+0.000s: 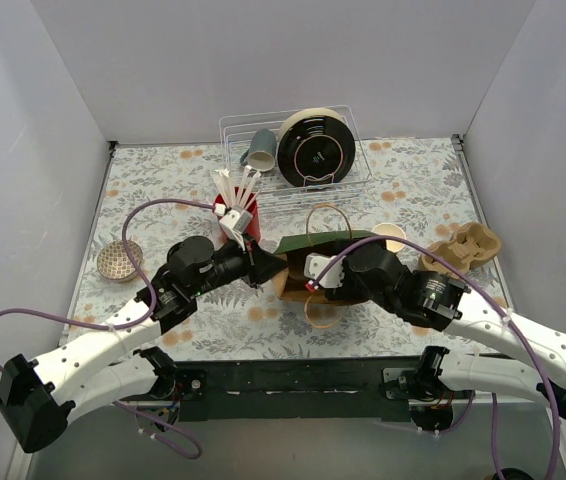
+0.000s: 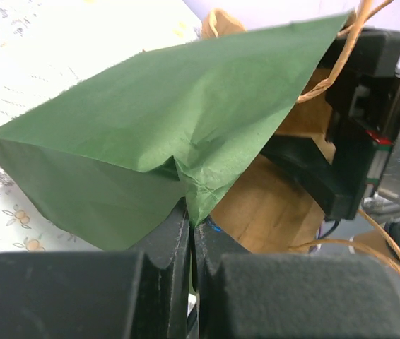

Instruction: Pack the takeout coffee

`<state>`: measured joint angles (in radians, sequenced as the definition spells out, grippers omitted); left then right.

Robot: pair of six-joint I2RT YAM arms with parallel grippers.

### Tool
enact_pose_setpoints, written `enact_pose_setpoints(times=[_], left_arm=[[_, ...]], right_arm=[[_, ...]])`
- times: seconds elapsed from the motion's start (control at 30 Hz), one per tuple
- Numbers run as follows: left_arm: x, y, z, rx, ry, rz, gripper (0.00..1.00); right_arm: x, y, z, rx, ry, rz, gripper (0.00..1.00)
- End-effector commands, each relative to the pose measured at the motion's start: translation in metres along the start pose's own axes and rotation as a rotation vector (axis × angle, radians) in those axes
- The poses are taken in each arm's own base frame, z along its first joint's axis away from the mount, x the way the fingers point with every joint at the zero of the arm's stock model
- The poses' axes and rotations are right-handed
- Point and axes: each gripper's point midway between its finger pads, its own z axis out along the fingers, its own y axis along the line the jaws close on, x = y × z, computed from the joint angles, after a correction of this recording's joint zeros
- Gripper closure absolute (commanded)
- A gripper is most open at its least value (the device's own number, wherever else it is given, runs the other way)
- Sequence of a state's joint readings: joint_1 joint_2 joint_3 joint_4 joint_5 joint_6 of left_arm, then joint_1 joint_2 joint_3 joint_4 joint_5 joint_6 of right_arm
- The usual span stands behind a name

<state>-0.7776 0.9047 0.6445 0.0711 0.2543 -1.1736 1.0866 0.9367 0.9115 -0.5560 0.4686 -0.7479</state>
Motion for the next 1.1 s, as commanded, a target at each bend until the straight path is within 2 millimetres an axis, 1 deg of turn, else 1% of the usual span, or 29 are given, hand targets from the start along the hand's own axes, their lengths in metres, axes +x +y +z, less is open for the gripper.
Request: enact_pose_setpoints(times=[0.0,0.03,0.07,0.17,0.2,0.33,0.47,0.63,0.7,0.77,0.83,0.93,0.97,1.03,1.07], left_arm=[[0.008,-0.003,-0.004,0.004,0.015,0.048,1.0],[0.009,-0.002,-0.004,-0.001,0.018,0.051,1.0],[0.008,-0.002,-0.004,-0.001,0.018,0.058,1.0],[0.009,-0.002,-0.004,-0.001,0.024,0.068,1.0],[0.009,-0.002,-0.004,-0.002,0.026,0.069,1.0],[0.008,-0.002,-0.003,-0.01,0.04,0.06,1.0],[0.007,-0.002,-0.005,-0.021,0.047,0.053,1.0],[0.004,0.001,-0.007,-0.036,0.032,0.089,1.0],[0.004,0.001,-0.006,-0.036,0.035,0.095,1.0],[0.001,-0.002,-0.005,-0.028,0.033,0.095,1.0],[0.001,-0.003,-0.003,-0.022,0.038,0.095,1.0],[-0.001,-0.005,-0.003,-0.019,0.043,0.093,1.0],[-0.001,-0.005,-0.003,-0.017,0.043,0.091,1.0],[-0.001,-0.005,-0.005,-0.016,0.04,0.097,1.0],[0.001,-0.005,-0.006,-0.015,0.042,0.101,1.0]], right_arm=[[-0.007,-0.014,0.0,0.063,-0.043,-0.039,0.82],[-0.012,-0.016,0.0,0.062,-0.055,-0.031,0.82],[-0.018,-0.014,0.0,0.042,-0.085,-0.031,0.82],[-0.027,-0.008,-0.002,-0.003,-0.132,-0.037,0.82],[-0.029,-0.005,-0.003,-0.024,-0.15,-0.046,0.82],[-0.043,-0.003,-0.013,-0.061,-0.239,-0.09,0.82],[-0.035,0.014,-0.014,-0.153,-0.206,-0.132,0.83],[-0.03,0.027,-0.018,-0.233,-0.191,-0.174,0.85],[-0.02,0.034,-0.018,-0.275,-0.145,-0.208,0.86],[-0.017,0.027,-0.016,-0.245,-0.118,-0.224,0.87],[-0.018,0.019,-0.016,-0.222,-0.109,-0.241,0.87],[-0.017,0.015,-0.014,-0.226,-0.077,-0.273,0.88],[-0.021,0.012,-0.014,-0.222,-0.089,-0.28,0.88],[-0.021,0.012,-0.01,-0.227,-0.072,-0.292,0.87],[-0.022,0.008,-0.009,-0.211,-0.062,-0.288,0.88]])
